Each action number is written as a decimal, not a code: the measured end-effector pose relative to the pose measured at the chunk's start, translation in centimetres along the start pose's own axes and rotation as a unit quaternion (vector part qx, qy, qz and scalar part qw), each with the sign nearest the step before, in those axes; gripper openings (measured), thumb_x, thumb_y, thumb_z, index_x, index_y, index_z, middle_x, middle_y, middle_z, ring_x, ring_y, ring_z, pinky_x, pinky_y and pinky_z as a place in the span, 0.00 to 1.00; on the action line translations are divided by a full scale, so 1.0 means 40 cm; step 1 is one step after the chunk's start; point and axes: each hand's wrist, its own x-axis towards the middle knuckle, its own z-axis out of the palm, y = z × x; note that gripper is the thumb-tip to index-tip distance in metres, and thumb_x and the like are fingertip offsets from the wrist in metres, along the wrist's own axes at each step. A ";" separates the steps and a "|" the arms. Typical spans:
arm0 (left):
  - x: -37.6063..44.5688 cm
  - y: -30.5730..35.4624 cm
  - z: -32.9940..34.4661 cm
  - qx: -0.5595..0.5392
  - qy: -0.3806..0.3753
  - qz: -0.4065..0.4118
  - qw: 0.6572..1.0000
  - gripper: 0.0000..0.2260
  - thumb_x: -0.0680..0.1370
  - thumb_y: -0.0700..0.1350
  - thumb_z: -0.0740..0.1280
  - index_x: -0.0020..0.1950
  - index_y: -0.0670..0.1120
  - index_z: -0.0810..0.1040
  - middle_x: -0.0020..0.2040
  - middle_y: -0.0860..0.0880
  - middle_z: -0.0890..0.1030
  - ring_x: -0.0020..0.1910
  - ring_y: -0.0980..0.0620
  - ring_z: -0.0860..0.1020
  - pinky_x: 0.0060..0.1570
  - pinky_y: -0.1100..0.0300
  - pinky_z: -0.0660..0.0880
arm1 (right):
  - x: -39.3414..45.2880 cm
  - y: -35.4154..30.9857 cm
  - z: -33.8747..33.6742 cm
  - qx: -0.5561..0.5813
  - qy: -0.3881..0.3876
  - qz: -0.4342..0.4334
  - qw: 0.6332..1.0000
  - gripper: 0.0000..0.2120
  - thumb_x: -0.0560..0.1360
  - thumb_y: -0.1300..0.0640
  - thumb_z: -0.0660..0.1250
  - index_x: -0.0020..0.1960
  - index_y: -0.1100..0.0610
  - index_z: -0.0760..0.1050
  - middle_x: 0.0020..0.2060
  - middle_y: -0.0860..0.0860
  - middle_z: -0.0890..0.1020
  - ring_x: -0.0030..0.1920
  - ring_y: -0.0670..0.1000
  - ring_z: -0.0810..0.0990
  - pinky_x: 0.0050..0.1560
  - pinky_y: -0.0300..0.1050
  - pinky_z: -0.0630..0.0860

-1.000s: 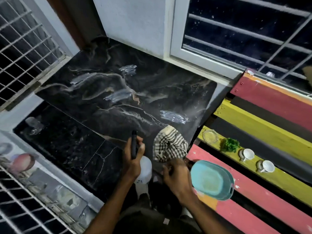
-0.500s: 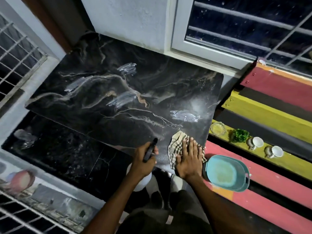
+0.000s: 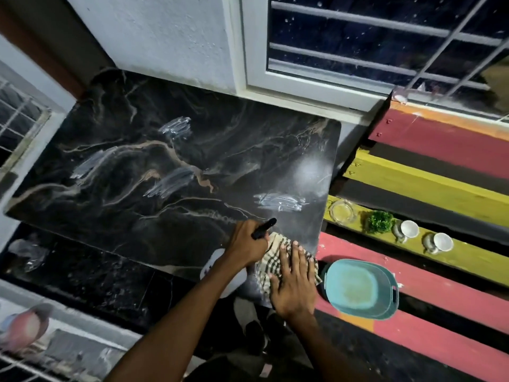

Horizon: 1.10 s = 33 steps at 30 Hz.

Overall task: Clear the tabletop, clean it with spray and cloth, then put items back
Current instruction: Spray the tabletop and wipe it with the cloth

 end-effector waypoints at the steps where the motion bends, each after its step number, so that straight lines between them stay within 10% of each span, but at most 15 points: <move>1: 0.011 0.013 0.005 0.010 0.004 -0.005 1.000 0.07 0.71 0.40 0.65 0.40 0.39 0.82 0.41 0.40 0.84 0.42 0.43 0.83 0.46 0.47 0.81 | 0.001 0.005 0.002 0.004 0.002 -0.003 1.000 0.35 0.81 0.40 0.52 0.84 0.51 0.48 0.83 0.55 0.48 0.83 0.56 0.47 0.81 0.61 0.48; 17: 0.052 -0.010 -0.039 -0.094 0.126 -0.040 0.987 0.11 0.72 0.32 0.66 0.38 0.46 0.83 0.36 0.49 0.85 0.36 0.56 0.82 0.34 0.67 0.76 | 0.305 0.076 -0.124 0.013 0.057 0.042 0.997 0.38 0.79 0.41 0.54 0.84 0.54 0.47 0.83 0.58 0.48 0.83 0.59 0.47 0.81 0.62 0.46; 21: 0.000 -0.104 -0.072 -0.141 0.159 -0.069 0.975 0.12 0.74 0.33 0.68 0.38 0.50 0.83 0.36 0.51 0.86 0.37 0.54 0.84 0.29 0.59 0.79 | 0.484 -0.038 -0.187 0.045 0.057 0.102 0.992 0.39 0.77 0.38 0.50 0.83 0.54 0.51 0.82 0.62 0.51 0.82 0.62 0.47 0.80 0.64 0.45; 27: -0.061 -0.192 -0.104 -0.180 0.151 -0.100 0.967 0.13 0.76 0.31 0.69 0.38 0.49 0.83 0.37 0.48 0.85 0.35 0.55 0.82 0.35 0.55 0.79 | 0.192 -0.234 0.000 0.040 0.014 -0.195 0.980 0.34 0.79 0.37 0.56 0.82 0.48 0.57 0.83 0.57 0.52 0.83 0.59 0.47 0.80 0.64 0.50; 33: -0.083 -0.256 -0.126 -0.229 0.138 -0.119 0.956 0.13 0.76 0.27 0.65 0.40 0.42 0.82 0.39 0.41 0.84 0.39 0.47 0.82 0.33 0.56 0.75 | 0.185 0.027 -0.065 -0.014 0.008 -0.103 0.995 0.34 0.79 0.36 0.53 0.82 0.44 0.54 0.83 0.54 0.50 0.82 0.59 0.52 0.80 0.59 0.46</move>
